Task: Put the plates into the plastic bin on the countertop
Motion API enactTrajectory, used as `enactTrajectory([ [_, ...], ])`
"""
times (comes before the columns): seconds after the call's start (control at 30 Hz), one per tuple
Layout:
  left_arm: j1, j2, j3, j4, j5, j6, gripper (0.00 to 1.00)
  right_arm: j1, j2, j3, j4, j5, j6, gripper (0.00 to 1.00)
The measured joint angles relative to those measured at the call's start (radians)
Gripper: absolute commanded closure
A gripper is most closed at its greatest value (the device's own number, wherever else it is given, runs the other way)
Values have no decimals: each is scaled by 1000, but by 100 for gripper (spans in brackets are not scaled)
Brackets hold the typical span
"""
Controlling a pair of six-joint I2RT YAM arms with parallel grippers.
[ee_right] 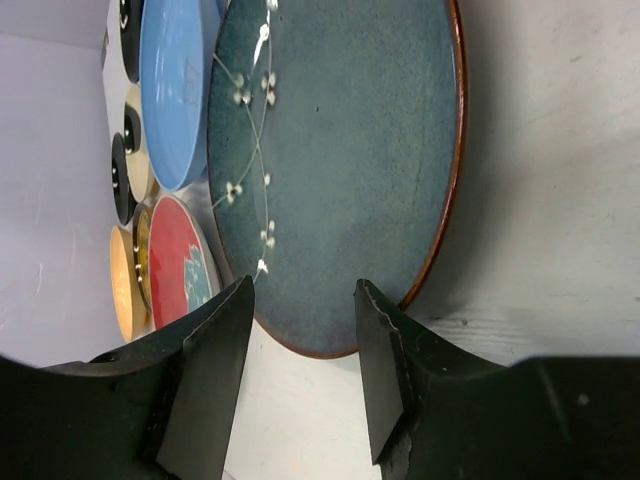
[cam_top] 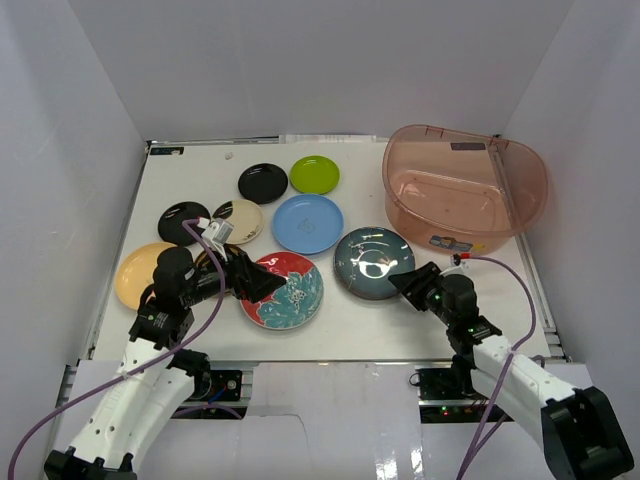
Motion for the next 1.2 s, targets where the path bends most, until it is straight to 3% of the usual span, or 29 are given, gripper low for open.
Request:
enactTrajectory([
  [0.27,0,-3,0,0,0,0,2,47,-426,0,-299,201,-38,45],
  [0.37,0,-8,0,0,0,0,2,47,-487,0,-443,261,-56,40],
  [0.57,0,-13,0,0,0,0,2,47,-356,-1,-497,298,-71,34],
  [0.7,0,-13,0,0,0,0,2,47,-133,2,-264,264,-72,36],
  [0.9,2,-13,0,0,-1,0,2,47,224,15,110,214,-8,51],
  [1.0,2,-13,0,0,-2,0,2,46,342,19,230,203,36,72],
  [1.03,2,-12,0,0,-2,0,2,45,364,17,251,201,51,82],
  [1.13,2,-11,0,0,-1,0,2,45,365,13,259,201,110,92],
  [1.2,2,-10,0,0,-1,0,2,47,283,12,223,208,121,92],
])
